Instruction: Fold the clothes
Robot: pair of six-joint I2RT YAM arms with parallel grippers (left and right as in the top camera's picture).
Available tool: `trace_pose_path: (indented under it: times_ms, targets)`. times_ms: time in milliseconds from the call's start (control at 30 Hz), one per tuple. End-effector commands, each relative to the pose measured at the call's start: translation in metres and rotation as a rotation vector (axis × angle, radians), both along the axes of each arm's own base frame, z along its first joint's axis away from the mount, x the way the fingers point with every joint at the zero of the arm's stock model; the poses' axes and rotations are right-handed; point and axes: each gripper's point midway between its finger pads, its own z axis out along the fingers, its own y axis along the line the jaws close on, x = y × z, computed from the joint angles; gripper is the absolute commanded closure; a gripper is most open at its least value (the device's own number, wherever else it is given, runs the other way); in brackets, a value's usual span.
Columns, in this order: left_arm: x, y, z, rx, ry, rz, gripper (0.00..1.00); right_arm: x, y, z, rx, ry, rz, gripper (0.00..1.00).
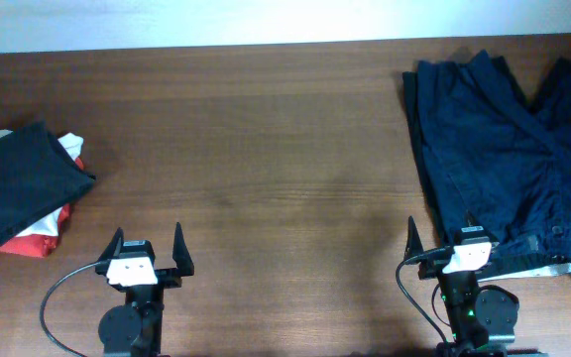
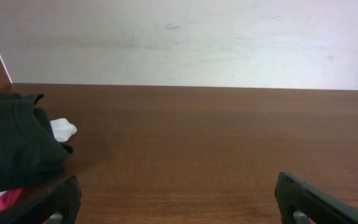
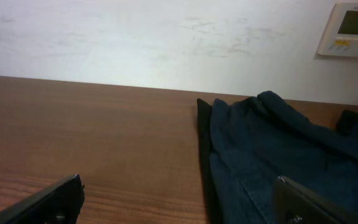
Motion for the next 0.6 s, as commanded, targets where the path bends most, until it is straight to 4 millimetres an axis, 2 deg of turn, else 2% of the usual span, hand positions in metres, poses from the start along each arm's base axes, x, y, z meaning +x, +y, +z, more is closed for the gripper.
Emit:
trace_pose_path:
  times_ms: [0, 567]
  targets:
    - [-0.0002, 0.0010, -0.0001, -0.001, -0.005, 0.007, 0.01, -0.0003, -0.0001, -0.0019, 0.003, 0.003, -0.003, 0.01]
    - [-0.0002, 0.0010, -0.0001, -0.002, -0.005, 0.007, 0.01, -0.0003, -0.0001, -0.0018, 0.003, 0.002, -0.003, 0.01]
